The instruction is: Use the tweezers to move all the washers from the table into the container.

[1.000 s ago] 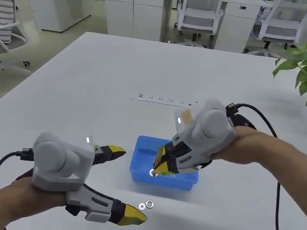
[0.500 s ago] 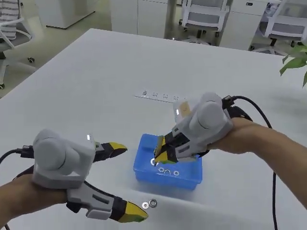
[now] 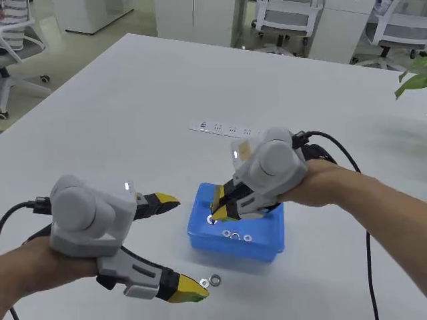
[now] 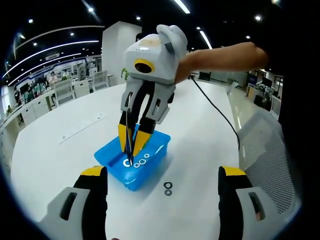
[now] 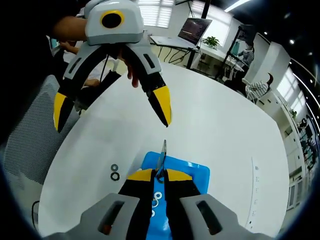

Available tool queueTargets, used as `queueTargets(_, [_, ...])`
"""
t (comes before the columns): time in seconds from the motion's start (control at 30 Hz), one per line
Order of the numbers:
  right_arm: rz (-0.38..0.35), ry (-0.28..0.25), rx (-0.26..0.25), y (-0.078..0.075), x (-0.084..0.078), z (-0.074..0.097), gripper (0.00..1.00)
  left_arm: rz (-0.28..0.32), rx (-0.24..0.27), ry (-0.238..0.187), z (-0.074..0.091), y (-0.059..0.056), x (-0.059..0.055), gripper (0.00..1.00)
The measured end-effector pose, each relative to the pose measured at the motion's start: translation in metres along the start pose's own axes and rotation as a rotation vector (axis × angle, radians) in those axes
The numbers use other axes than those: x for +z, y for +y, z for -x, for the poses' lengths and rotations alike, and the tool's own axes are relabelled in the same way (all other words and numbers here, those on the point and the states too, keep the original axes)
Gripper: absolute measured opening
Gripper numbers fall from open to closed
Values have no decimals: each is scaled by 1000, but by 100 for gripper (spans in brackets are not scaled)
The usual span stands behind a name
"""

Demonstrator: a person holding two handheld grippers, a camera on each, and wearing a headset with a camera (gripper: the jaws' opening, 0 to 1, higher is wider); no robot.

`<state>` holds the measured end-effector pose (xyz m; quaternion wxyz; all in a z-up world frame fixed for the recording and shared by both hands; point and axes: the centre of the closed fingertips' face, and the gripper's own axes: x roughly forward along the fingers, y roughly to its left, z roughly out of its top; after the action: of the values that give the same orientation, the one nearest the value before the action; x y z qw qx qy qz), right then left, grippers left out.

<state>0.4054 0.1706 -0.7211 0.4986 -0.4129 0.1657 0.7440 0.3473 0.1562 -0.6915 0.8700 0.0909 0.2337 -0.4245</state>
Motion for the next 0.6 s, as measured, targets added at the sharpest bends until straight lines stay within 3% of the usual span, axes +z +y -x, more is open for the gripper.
queueTargets(0.6, [-2, 26, 41, -1, -19, -26, 8, -17, -4, -2, -8, 12, 4, 84])
